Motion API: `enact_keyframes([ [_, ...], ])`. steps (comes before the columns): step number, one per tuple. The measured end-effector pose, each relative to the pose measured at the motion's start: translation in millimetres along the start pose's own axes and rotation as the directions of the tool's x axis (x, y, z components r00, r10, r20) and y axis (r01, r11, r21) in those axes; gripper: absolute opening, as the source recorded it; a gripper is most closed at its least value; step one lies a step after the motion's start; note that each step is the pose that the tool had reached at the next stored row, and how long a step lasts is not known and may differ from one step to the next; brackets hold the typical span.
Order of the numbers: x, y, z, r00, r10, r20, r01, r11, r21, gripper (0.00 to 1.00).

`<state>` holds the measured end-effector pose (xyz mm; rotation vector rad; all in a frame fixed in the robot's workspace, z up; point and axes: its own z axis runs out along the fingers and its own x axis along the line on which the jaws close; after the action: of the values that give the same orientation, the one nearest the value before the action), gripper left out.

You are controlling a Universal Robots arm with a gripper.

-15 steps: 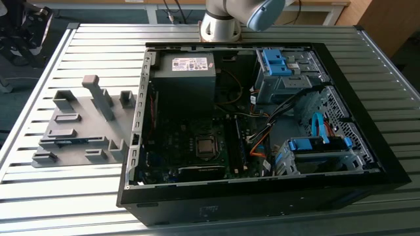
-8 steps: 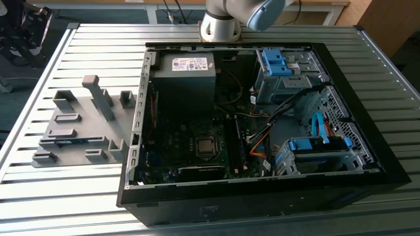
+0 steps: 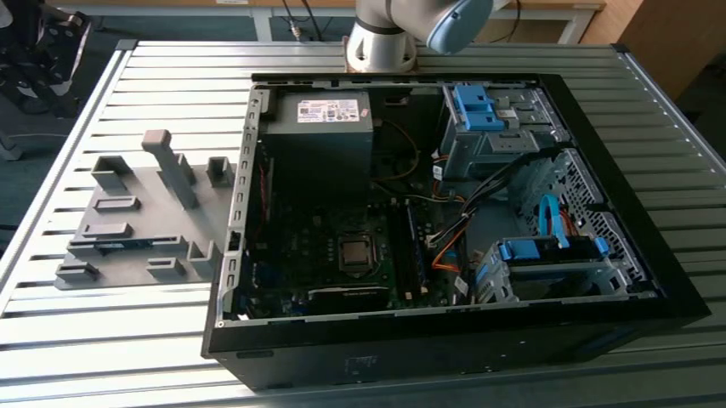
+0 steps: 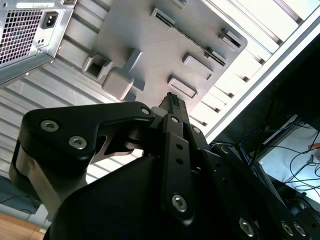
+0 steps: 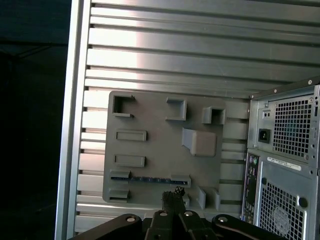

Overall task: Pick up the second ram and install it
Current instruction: 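Pick up the second ram and move it above second insertion slot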

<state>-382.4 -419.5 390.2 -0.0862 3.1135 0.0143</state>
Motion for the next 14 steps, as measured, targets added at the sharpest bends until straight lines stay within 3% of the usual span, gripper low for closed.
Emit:
enact_keyframes([
  [14, 0.0, 0.0, 0.0, 0.9999, -0.011, -0.0001, 0.011, 0.9999, -0.0003, 0.11],
])
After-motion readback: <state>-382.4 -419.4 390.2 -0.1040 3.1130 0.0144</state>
